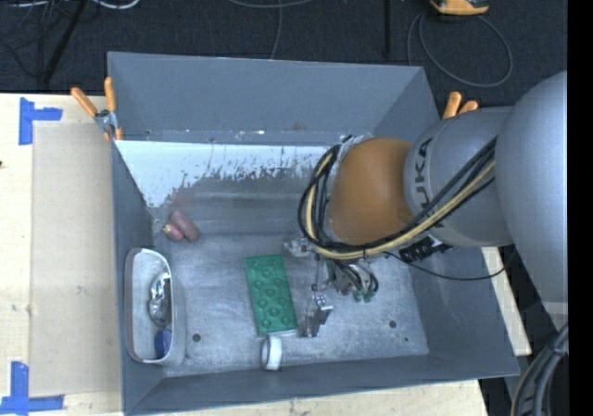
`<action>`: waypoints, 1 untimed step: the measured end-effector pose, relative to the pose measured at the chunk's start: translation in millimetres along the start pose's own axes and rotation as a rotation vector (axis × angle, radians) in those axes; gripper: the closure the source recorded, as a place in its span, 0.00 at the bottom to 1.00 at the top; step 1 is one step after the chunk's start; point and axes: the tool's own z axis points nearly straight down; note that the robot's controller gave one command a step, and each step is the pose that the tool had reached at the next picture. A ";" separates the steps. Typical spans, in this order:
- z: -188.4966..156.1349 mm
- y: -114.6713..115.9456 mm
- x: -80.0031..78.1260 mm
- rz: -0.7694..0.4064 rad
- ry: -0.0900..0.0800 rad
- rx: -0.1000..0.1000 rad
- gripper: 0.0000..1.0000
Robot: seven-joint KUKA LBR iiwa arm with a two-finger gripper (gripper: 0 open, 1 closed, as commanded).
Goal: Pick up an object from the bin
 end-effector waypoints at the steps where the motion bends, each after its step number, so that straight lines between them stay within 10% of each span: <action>1: -0.5 70.8 -3.1 -0.051 -0.007 -0.001 0.00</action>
Offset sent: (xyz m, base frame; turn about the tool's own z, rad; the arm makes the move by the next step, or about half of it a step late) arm -0.0049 0.0663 -0.0013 -0.0457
